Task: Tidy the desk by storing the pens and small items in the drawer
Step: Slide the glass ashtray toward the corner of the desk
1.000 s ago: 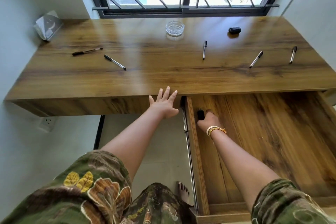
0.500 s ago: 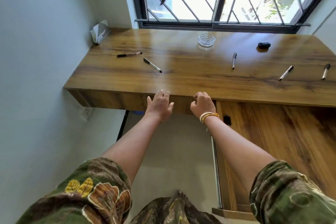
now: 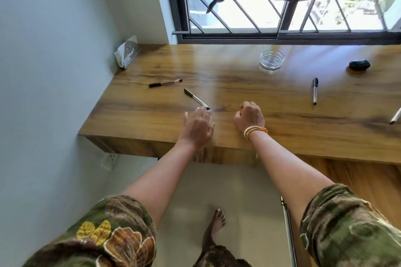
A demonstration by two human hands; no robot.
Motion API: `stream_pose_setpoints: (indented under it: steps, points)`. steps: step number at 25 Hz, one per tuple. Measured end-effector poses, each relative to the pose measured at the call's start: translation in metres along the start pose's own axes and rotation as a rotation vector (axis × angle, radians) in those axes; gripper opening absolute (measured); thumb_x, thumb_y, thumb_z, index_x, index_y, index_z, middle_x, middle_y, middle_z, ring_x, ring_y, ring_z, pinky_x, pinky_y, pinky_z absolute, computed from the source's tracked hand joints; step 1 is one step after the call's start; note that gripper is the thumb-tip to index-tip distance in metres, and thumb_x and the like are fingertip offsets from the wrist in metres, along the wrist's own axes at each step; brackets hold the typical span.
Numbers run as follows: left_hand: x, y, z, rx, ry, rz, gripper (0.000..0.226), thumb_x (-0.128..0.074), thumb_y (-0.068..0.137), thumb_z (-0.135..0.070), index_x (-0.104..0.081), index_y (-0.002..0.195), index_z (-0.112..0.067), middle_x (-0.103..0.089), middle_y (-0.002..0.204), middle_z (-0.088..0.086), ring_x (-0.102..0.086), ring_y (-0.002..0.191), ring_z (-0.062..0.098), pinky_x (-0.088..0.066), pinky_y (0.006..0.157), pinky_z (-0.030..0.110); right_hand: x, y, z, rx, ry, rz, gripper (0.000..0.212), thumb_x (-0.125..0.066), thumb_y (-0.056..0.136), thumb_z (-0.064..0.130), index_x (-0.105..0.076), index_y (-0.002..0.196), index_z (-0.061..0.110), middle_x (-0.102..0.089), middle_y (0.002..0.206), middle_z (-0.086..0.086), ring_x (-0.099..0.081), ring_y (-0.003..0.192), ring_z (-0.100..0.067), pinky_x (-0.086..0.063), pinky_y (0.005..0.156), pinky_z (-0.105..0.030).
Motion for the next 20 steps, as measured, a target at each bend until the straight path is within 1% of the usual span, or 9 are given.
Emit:
stream_pose_setpoints:
  steps: [4, 8, 10, 12, 13, 14, 16, 18, 20]
  points:
    - [-0.013, 0.074, -0.029, -0.105, -0.005, 0.038, 0.053, -0.046, 0.096, -0.033, -0.038, 0.144, -0.012, -0.036, 0.152, 0.012, -0.03, 0.143, 0.025, -0.021, 0.114, 0.052, 0.005, 0.073, -0.019, -0.151, 0.111, -0.077, 0.032, -0.051, 0.084, 0.015, -0.059, 0.113, 0.004, -0.062, 0.115, -0.018, -0.057, 0.11, -0.035, -0.049, 0.089, -0.04]
    - [-0.031, 0.153, -0.044, -0.072, -0.109, 0.16, 0.059, -0.047, 0.097, -0.037, -0.03, 0.149, -0.015, -0.026, 0.158, 0.012, -0.022, 0.146, 0.025, -0.025, 0.114, 0.05, 0.012, 0.144, -0.053, -0.358, 0.214, -0.099, 0.045, -0.051, 0.085, 0.019, -0.048, 0.126, 0.001, -0.06, 0.123, -0.019, -0.056, 0.116, -0.036, -0.046, 0.095, -0.041]
    - [-0.048, 0.177, -0.04, -0.008, -0.072, 0.294, 0.066, -0.043, 0.097, -0.046, -0.02, 0.153, -0.019, -0.013, 0.161, 0.012, -0.013, 0.149, 0.024, -0.021, 0.115, 0.054, 0.015, 0.169, -0.074, -0.496, 0.234, -0.096, 0.056, -0.053, 0.085, 0.022, -0.04, 0.133, -0.003, -0.057, 0.128, -0.022, -0.055, 0.118, -0.038, -0.045, 0.097, -0.043]
    - [-0.073, 0.191, -0.032, 0.055, 0.009, 0.487, 0.077, -0.036, 0.094, -0.06, -0.002, 0.155, -0.026, 0.011, 0.162, 0.01, 0.008, 0.15, 0.025, -0.006, 0.115, 0.061, 0.016, 0.194, -0.093, -0.632, 0.325, -0.097, 0.061, -0.056, 0.084, 0.027, -0.037, 0.133, -0.003, -0.055, 0.131, -0.022, -0.056, 0.119, -0.037, -0.044, 0.098, -0.045]
    - [-0.083, 0.194, -0.029, 0.067, 0.046, 0.563, 0.084, -0.034, 0.091, -0.067, 0.007, 0.154, -0.03, 0.024, 0.16, 0.007, 0.019, 0.148, 0.026, 0.002, 0.112, 0.065, 0.014, 0.204, -0.102, -0.693, 0.388, -0.1, 0.061, -0.057, 0.084, 0.031, -0.036, 0.13, -0.001, -0.056, 0.129, -0.021, -0.06, 0.113, -0.036, -0.047, 0.094, -0.047]
    - [-0.09, 0.198, -0.027, 0.073, 0.067, 0.619, 0.09, -0.034, 0.086, -0.074, 0.015, 0.151, -0.035, 0.034, 0.156, 0.004, 0.028, 0.144, 0.027, 0.008, 0.109, 0.068, 0.013, 0.211, -0.11, -0.756, 0.453, -0.107, 0.059, -0.057, 0.083, 0.036, -0.036, 0.126, 0.001, -0.061, 0.122, -0.019, -0.067, 0.1, -0.034, -0.053, 0.087, -0.049]
    - [-0.1, 0.205, -0.024, 0.096, 0.067, 0.695, 0.099, -0.036, 0.078, -0.083, 0.023, 0.147, -0.041, 0.045, 0.149, 0.001, 0.039, 0.138, 0.029, 0.015, 0.104, 0.072, 0.013, 0.221, -0.121, -0.855, 0.532, -0.142, 0.055, -0.053, 0.084, 0.043, -0.035, 0.12, 0.004, -0.068, 0.1, -0.015, -0.07, 0.064, -0.028, -0.06, 0.064, -0.046]
    - [-0.105, 0.21, -0.023, 0.119, 0.072, 0.74, 0.106, -0.04, 0.073, -0.086, 0.028, 0.144, -0.044, 0.05, 0.146, 0.001, 0.043, 0.136, 0.031, 0.015, 0.101, 0.074, 0.015, 0.23, -0.129, -0.864, 0.513, -0.184, 0.046, -0.051, 0.086, 0.045, -0.037, 0.108, 0.008, -0.068, 0.082, -0.014, -0.063, 0.044, -0.022, -0.057, 0.043, -0.038]
    - [-0.107, 0.216, -0.023, 0.127, 0.087, 0.77, 0.111, -0.043, 0.07, -0.087, 0.031, 0.142, -0.044, 0.052, 0.144, 0.002, 0.043, 0.135, 0.033, 0.012, 0.101, 0.076, 0.017, 0.238, -0.133, -0.856, 0.506, -0.212, 0.039, -0.052, 0.086, 0.043, -0.033, 0.097, 0.011, -0.066, 0.071, -0.013, -0.056, 0.032, -0.017, -0.045, 0.027, -0.028]
Point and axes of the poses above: each hand's wrist, its own y-axis towards the middle knuckle, its own x-axis out of the back of the hand, z = x × y, the point moved 10 cm from there along y, towards the middle knuckle
